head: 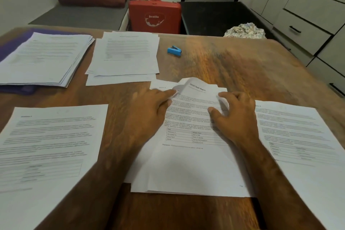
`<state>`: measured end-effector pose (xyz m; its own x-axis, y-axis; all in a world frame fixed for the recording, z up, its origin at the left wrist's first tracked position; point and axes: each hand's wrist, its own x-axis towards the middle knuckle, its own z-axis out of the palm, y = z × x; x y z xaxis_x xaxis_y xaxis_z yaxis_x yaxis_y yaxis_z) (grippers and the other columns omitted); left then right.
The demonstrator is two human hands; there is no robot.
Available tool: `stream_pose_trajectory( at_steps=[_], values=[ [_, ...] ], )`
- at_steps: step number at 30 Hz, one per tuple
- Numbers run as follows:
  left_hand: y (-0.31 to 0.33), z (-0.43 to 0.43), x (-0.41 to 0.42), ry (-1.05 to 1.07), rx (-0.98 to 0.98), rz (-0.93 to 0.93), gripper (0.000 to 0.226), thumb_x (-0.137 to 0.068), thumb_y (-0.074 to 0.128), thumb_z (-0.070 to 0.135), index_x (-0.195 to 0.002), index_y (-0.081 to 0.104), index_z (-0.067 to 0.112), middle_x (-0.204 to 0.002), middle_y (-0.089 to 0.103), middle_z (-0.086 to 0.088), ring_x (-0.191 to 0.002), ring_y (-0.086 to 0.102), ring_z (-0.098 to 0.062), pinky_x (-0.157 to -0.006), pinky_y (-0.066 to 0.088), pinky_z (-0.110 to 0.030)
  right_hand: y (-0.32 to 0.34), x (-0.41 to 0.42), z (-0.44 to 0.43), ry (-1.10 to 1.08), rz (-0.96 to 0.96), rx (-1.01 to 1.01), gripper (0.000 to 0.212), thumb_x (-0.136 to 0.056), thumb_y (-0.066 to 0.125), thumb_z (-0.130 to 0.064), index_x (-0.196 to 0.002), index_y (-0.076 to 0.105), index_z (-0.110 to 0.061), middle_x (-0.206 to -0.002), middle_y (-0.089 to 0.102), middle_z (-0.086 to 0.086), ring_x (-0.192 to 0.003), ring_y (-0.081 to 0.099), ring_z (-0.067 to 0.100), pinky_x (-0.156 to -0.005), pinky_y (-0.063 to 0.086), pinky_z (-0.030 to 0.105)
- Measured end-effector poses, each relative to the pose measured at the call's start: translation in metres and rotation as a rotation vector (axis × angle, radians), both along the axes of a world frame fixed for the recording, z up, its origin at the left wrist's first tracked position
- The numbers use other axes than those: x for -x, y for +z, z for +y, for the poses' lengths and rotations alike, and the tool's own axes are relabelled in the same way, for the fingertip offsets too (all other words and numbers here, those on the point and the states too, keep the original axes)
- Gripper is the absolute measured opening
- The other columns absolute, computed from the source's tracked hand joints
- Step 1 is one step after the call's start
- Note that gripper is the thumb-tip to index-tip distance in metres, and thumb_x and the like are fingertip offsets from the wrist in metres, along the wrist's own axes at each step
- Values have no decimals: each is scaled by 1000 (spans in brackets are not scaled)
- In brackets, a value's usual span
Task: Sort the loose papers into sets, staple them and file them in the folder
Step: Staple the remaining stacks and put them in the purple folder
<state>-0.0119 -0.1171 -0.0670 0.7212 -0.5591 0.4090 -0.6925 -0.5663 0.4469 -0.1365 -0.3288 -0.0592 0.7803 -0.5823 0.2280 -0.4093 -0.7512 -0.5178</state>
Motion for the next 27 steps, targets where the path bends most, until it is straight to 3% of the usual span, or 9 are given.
stream_pose_trajectory(
  at_steps=[3,5,9,12,15,18,20,23,27],
  values=[
    [7,3,9,-53,268,255,34,-105,60,35,-138,63,31,-119,74,7,-99,72,-14,-81,63,-42,3,1,1,-10,-36,-91,73,-81,76,-49,-144,47,-28,-144,52,-2,-132,44,25,-109,40,47],
    [16,9,13,-56,494,486,36,-100,67,21,-135,65,26,-119,74,5,-102,74,-14,-79,65,-40,5,2,-1,-22,-127,-247,77,-75,78,-53,-141,43,-34,-136,59,-10,-126,55,20,-103,51,52],
    [34,18,15,-98,674,641,36,-97,66,9,-132,64,18,-117,76,2,-103,75,-19,-81,65,-44,22,0,-6,-49,-276,-582,75,-89,82,-26,-150,40,-25,-121,70,-7,-108,68,12,-94,58,43],
    [43,26,12,-66,705,649,36,-98,66,8,-131,64,22,-110,78,3,-98,77,-19,-79,65,-41,36,-1,-3,-30,-398,-773,50,-92,77,-11,-136,55,-18,-99,79,-1,-91,77,14,-80,61,36],
    [52,36,7,-11,672,622,36,-98,68,12,-129,65,29,-108,79,3,-97,77,-19,-80,64,-46,44,0,1,32,-392,-882,27,-94,74,-9,-119,67,-15,-102,81,3,-93,79,24,-85,62,49],
    [65,48,7,25,737,714,33,-98,66,4,-126,67,20,-107,79,-2,-96,77,-20,-82,64,-40,55,-2,15,78,-347,-902,24,-92,77,-14,-115,70,-15,-102,80,7,-92,78,31,-88,60,60],
    [72,58,7,59,741,762,29,-98,66,4,-124,68,17,-105,79,-3,-95,77,-19,-81,64,-35,66,-5,28,103,-298,-900,23,-92,77,-14,-114,71,-15,-99,81,6,-86,79,29,-82,64,52],
    [75,84,3,134,670,749,22,-98,67,8,-117,71,16,-105,78,-3,-95,76,-17,-82,63,-32,74,-10,48,165,-219,-805,17,-89,80,-19,-103,72,-24,-93,80,2,-67,77,14,-60,61,29],
    [70,140,5,201,506,738,19,-97,68,10,-114,74,15,-118,74,-6,-103,74,-23,-90,61,-48,66,-22,86,264,-112,-795,19,-90,78,-18,-107,70,-22,-73,77,-11,-58,74,8,-44,53,20]
  ],
)
